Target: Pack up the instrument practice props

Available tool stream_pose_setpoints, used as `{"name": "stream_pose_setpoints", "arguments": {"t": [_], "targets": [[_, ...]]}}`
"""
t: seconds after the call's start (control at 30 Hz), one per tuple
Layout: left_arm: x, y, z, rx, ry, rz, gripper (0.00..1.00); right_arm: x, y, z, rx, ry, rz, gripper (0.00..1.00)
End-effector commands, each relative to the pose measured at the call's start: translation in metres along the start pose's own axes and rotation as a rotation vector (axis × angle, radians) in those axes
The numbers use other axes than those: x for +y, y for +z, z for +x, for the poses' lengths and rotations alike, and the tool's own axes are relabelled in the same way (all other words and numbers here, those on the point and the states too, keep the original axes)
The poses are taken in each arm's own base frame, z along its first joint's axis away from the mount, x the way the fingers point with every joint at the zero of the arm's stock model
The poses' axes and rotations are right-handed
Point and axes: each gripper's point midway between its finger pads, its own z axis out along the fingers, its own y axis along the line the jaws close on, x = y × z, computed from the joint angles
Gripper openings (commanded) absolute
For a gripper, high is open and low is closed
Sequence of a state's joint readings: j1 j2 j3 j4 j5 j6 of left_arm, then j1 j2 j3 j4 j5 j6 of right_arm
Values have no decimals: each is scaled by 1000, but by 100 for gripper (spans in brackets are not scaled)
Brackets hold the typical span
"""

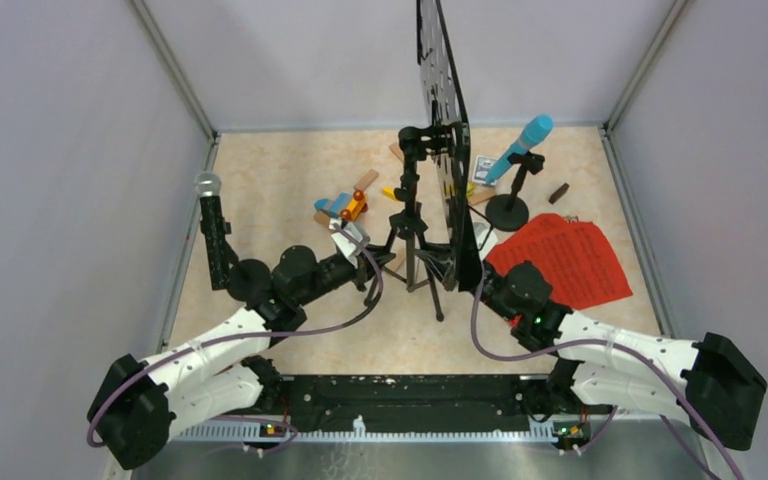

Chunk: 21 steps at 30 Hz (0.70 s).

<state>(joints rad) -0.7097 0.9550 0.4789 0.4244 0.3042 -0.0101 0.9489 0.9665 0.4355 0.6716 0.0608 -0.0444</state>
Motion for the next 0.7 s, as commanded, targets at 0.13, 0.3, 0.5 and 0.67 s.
{"name": "stream_pose_setpoints", "arguments": {"t": [0.13,0.3,0.5,0.67], "targets": [[-57,11,-23,-116,-106,196,0,-9,0,-25,-112,-80,50,0],[-74,25,-36,-139,-93,236,0,3,7,-45,-160,-51,3,0],[-91,40,-46,-174,-100,271,0,11,8,-51,-171,-58,-19,0],[-100,49,-39,-158,-116,280,0,15,1,-49,-170,-47,-41,0]]}}
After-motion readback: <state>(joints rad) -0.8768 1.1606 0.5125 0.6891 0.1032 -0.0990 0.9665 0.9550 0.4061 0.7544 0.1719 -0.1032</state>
